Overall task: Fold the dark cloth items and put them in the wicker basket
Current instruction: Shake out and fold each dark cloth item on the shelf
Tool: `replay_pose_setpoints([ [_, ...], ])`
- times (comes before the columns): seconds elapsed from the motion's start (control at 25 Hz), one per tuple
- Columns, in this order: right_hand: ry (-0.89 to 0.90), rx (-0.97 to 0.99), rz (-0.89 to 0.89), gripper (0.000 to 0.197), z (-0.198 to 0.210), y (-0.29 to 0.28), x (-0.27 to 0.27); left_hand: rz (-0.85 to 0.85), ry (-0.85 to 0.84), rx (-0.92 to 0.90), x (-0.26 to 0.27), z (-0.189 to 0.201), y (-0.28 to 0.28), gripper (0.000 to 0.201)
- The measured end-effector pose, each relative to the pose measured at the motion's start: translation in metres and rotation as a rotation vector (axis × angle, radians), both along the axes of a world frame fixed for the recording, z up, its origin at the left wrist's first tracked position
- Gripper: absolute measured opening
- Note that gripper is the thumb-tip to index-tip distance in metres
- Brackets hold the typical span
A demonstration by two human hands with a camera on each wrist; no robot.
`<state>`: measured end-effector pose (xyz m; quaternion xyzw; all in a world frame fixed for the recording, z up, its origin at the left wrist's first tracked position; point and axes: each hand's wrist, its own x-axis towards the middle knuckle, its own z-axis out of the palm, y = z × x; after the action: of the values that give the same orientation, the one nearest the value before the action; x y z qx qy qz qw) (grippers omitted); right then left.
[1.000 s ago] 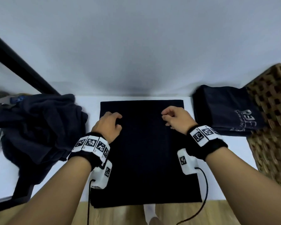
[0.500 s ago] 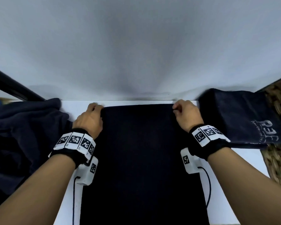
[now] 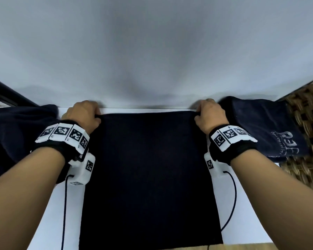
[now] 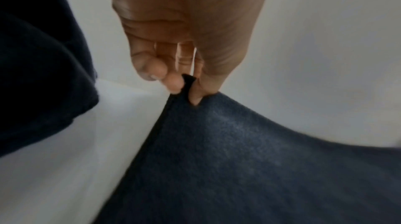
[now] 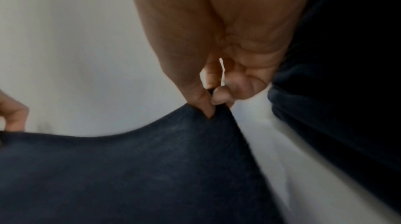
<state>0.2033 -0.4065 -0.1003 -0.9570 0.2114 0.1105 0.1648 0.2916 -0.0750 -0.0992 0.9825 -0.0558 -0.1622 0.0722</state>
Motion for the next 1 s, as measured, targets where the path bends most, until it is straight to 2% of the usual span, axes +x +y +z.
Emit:
replay_pose_setpoints([
  [0.08, -0.163, 0.085, -0.09, 0.022, 0.021, 0.002, -0.004, 0.121, -0.137, -0.23, -0.003, 0.018, 0.003, 0.02],
  [0.2, -0.424, 0.16, -0.18, 0.019, 0.059, 0.005, -0.018, 0.328, -0.223, -0.687, -0.021, 0.053, 0.0, 0.019],
  [0.32, -0.596, 0.26, -0.217, 0.023, 0.09, 0.012, -0.054, 0.402, -0.263, -0.923, -0.06, 0.083, 0.007, 0.024],
  [0.36, -0.608, 0.244, -0.21, 0.021, 0.093, 0.015, -0.073, 0.402, -0.269, -0.93, -0.078, 0.088, 0.012, 0.024],
  [0.44, -0.59, 0.178, -0.189, 0.02, 0.091, 0.021, -0.113, 0.367, -0.281, -0.824, -0.117, 0.085, 0.028, 0.026],
  [0.52, -0.571, 0.196, -0.185, 0.022, 0.077, 0.025, -0.148, 0.321, -0.272, -0.718, -0.152, 0.067, 0.045, 0.029],
  [0.64, -0.485, 0.227, -0.172, 0.023, 0.038, 0.025, -0.19, 0.23, -0.212, -0.666, -0.193, 0.027, 0.062, 0.038],
  [0.8, -0.385, 0.255, -0.163, 0.024, -0.001, 0.024, -0.222, 0.178, -0.159, -0.648, -0.217, -0.009, 0.067, 0.042],
  [0.92, -0.399, 0.276, -0.146, 0.02, -0.004, 0.026, -0.231, 0.133, -0.172, -0.656, -0.222, -0.024, 0.076, 0.047],
  [1.0, -0.454, 0.302, -0.146, 0.019, -0.001, 0.026, -0.236, 0.094, -0.222, -0.678, -0.224, -0.028, 0.081, 0.038],
])
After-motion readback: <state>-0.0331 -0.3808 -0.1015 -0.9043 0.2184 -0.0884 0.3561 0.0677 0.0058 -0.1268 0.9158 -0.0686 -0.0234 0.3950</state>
